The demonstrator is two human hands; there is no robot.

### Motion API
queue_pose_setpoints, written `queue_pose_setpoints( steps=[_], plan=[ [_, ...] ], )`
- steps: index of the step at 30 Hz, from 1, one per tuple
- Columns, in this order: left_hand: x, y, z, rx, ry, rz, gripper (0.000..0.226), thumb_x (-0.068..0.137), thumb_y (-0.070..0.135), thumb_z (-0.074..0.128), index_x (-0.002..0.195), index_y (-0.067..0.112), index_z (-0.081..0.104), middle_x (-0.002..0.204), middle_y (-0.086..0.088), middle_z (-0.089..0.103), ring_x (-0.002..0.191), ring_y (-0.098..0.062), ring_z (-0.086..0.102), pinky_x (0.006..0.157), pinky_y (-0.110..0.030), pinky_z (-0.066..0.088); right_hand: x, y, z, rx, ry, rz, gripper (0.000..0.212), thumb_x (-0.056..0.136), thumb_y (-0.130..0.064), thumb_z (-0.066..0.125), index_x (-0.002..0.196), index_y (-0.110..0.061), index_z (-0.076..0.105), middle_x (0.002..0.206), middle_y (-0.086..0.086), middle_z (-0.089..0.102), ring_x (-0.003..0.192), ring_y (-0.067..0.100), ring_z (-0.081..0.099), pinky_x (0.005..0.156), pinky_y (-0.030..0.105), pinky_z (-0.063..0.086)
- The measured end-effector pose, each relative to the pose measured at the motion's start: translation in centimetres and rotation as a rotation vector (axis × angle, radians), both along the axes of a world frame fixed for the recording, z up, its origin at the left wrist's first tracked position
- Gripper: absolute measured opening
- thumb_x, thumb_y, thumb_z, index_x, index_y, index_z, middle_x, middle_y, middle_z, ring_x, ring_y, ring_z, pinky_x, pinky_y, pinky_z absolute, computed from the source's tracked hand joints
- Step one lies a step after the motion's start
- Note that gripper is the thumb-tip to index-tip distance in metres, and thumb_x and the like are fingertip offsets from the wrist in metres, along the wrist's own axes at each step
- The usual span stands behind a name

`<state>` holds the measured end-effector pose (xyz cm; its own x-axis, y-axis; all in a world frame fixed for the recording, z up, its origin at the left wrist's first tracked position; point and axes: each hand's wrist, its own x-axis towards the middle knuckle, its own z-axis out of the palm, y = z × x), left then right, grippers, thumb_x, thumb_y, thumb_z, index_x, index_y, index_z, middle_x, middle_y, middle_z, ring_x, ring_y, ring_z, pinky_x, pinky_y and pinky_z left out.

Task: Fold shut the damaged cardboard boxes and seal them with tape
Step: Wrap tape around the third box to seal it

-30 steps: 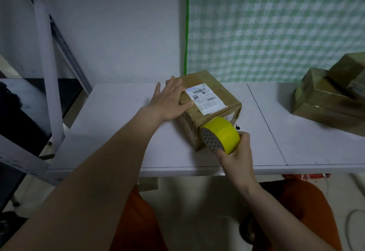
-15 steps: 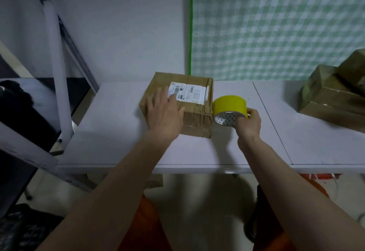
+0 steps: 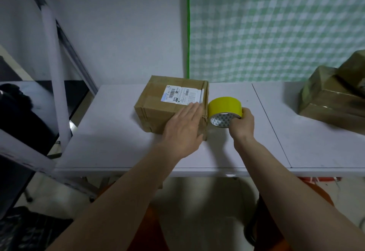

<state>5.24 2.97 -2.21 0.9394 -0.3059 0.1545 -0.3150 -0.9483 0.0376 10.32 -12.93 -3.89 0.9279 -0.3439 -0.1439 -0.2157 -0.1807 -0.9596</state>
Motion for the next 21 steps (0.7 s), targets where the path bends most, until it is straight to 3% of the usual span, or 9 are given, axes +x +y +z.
queue_pose_setpoints(
  steps=[7,11,14,17,21],
  plan=[
    [-0.1,0.1,0.5,0.081,0.091,0.304,0.085,0.094,0.046,0.044,0.15,-0.002,0.0,0.159,-0.019,-0.001,0.148,-0.029,-0.002,0.121,-0.039,-0.001,0.4,0.3,-0.7,-0.027,0.031,0.033,0.034,0.079,0.013,0.035,0.102,-0.006,0.05,0.096,0.012,0.053,0.085,0.027,0.051,0.068,0.033,0.043],
    [0.0,-1.7,0.3,-0.033,0.056,0.115,0.087,0.09,0.05,0.051,0.152,0.007,0.007,0.161,-0.01,0.004,0.148,-0.022,0.0,0.12,-0.039,-0.002,0.5,0.4,-0.8,-0.041,0.033,0.015,0.033,0.077,0.013,0.035,0.098,-0.007,0.05,0.094,0.014,0.054,0.085,0.03,0.053,0.076,0.044,0.051],
    [-0.2,-1.9,0.2,-0.083,0.029,-0.014,0.081,0.091,0.048,0.051,0.153,0.012,0.012,0.161,-0.003,0.007,0.148,-0.013,0.0,0.12,-0.034,-0.004,0.7,0.2,-0.9,-0.038,0.039,0.002,0.034,0.077,0.014,0.035,0.1,-0.006,0.051,0.095,0.015,0.055,0.087,0.03,0.054,0.078,0.043,0.05],
    [-0.3,-1.5,0.2,-0.041,0.01,-0.004,0.08,0.093,0.044,0.05,0.153,0.011,0.008,0.161,-0.003,0.004,0.148,-0.013,0.0,0.118,-0.028,-0.005,0.7,0.3,-1.0,-0.069,0.031,0.028,0.033,0.077,0.013,0.036,0.099,-0.008,0.05,0.1,0.017,0.056,0.089,0.032,0.055,0.08,0.046,0.052],
    [-0.5,-1.9,0.2,0.044,0.044,0.104,0.082,0.094,0.046,0.047,0.152,0.01,0.004,0.161,-0.009,0.0,0.148,-0.02,0.0,0.12,-0.034,0.0,0.8,0.4,-0.8,-0.106,0.031,0.07,0.033,0.077,0.011,0.038,0.102,-0.008,0.049,0.1,0.016,0.055,0.091,0.033,0.056,0.082,0.051,0.052]
  ],
)
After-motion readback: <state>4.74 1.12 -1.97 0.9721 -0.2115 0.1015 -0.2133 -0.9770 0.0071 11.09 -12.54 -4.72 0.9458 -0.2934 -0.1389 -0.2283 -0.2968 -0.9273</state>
